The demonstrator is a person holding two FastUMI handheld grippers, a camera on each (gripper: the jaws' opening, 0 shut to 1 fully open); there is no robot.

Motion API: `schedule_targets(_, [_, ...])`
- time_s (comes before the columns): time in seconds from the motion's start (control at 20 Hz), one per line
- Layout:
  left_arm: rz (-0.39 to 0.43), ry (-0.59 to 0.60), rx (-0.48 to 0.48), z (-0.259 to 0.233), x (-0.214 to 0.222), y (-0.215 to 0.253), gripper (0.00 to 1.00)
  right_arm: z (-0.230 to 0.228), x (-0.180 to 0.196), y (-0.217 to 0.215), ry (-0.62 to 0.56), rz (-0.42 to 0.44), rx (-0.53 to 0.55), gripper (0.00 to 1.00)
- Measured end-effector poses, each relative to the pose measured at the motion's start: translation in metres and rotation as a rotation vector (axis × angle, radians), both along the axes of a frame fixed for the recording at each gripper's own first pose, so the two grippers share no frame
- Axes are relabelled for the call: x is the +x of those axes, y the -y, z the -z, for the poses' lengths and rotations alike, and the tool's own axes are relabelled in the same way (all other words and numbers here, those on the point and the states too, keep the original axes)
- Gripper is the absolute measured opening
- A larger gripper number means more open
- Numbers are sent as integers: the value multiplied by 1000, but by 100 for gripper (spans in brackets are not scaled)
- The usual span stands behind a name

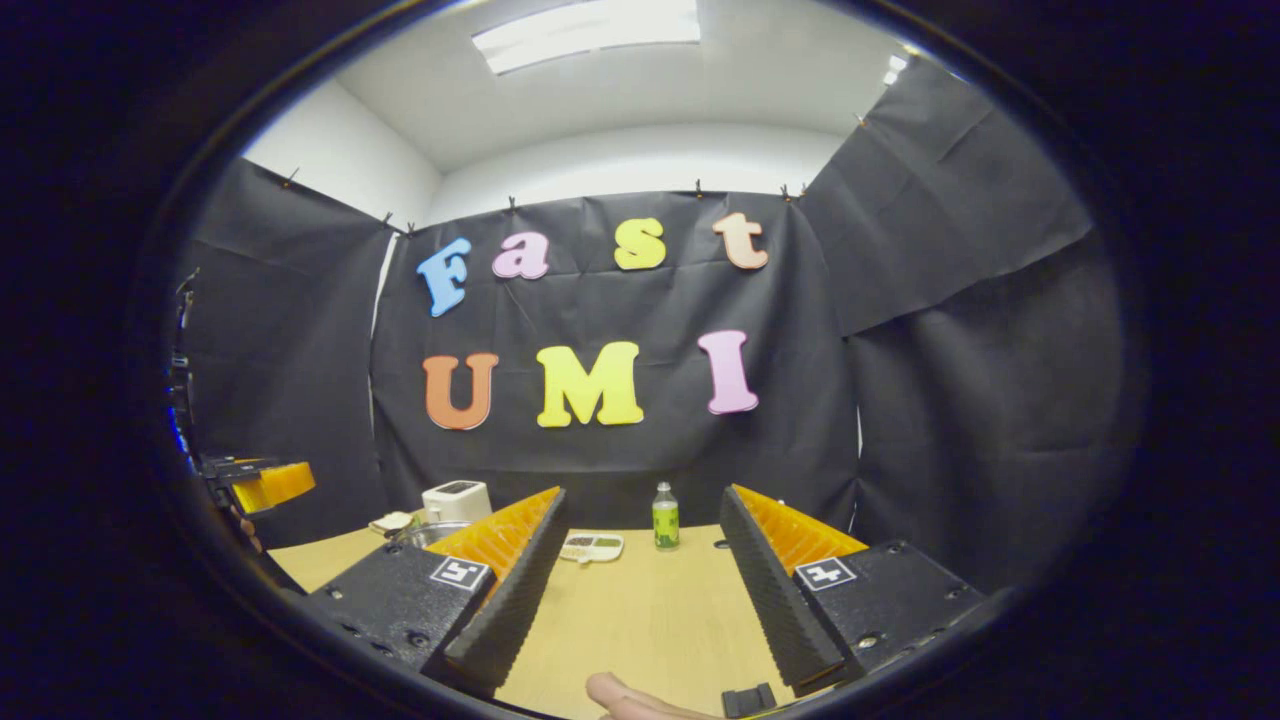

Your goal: First push the handle of the pot to place it horizontally, then grasp the pot with both hands and set it on the induction cooktop.

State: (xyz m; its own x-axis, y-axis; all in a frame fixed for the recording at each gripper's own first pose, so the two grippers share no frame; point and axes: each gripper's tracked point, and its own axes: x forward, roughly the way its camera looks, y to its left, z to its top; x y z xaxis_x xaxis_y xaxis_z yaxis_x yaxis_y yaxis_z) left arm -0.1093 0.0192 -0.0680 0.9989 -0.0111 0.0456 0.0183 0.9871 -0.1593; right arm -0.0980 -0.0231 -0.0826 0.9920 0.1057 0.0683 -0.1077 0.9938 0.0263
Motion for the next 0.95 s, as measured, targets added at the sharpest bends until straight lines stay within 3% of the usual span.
schedule_targets(0.3, [61,59,-1,-13,-13,6,94,-1,5,-10,-16,-4,18,95])
schedule_targets(0.7, [70,61,80,-9,-20,14,94,-10,0,-23,9,-17,36,96])
schedule_targets(0.75, [76,57,79,-8,-21,14,84,-10,-1,-24,11,-16,39,96])
schedule_targets(0.8, [78,53,79,-6,-20,14,84,-11,-1,-25,13,-17,41,96])
schedule_targets(0.85, [78,47,82,-3,-19,13,94,-11,-2,-25,16,-18,44,96])
schedule_targets(0.9, [79,41,86,-1,-18,13,84,-11,-2,-25,18,-19,46,94])
schedule_targets(0.95, [78,36,91,1,-18,13,84,-12,-4,-25,20,-22,48,96])
